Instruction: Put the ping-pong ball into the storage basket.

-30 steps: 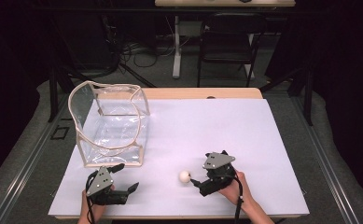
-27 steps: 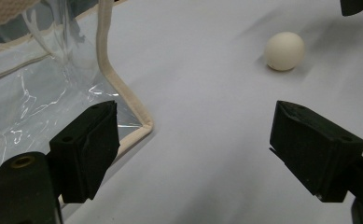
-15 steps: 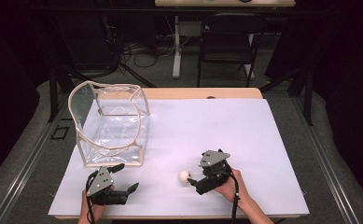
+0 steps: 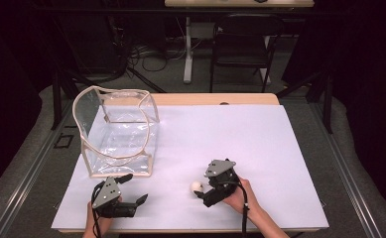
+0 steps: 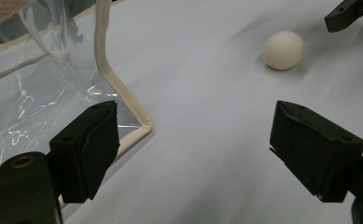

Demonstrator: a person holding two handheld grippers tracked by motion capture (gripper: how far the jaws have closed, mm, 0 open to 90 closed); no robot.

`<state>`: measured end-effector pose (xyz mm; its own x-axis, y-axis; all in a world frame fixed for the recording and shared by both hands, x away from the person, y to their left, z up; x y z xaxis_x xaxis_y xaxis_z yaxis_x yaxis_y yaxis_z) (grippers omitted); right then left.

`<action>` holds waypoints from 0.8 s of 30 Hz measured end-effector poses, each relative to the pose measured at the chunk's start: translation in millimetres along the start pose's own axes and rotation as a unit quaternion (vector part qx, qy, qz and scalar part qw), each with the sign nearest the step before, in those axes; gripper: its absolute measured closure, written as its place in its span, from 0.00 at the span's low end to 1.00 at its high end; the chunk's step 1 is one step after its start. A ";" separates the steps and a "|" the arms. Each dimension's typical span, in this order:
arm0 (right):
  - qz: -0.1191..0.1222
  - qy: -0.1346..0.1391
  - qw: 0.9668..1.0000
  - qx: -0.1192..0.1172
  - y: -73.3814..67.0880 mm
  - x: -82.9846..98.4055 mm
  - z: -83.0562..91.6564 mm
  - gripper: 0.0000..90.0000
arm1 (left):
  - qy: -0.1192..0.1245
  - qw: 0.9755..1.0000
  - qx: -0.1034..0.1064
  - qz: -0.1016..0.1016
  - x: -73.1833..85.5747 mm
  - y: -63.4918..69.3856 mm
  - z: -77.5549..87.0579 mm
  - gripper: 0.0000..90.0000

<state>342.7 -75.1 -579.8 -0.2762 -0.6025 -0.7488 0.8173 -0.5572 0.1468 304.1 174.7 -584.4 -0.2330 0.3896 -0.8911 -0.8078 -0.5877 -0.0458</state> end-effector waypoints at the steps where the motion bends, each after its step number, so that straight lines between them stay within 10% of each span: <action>1: -0.001 0.000 1.000 -0.002 -0.6 -1.2 -1.3 0.00 | -0.001 1.000 0.000 0.000 0.2 -0.1 0.0 0.18; 24: 0.004 -0.023 0.999 -0.025 -15.5 2.6 -17.4 0.02 | -0.001 1.000 0.003 -0.001 0.3 0.1 0.4 0.18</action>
<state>338.1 -58.0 -595.3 -0.2910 -0.6335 -0.7169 0.8439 -0.5230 0.1196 303.7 175.0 -584.6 -0.2323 0.3918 -0.8902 -0.8118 -0.5822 -0.0444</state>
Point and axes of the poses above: each handheld gripper's, and its own axes: z roughly backward along the jaws, x roughly out of its underside, y roughly to its right, the point moved 8 cm from there along -z, roughly forward along the jaws, and after that the axes turned 4 degrees about x, right-handed, at the moved point
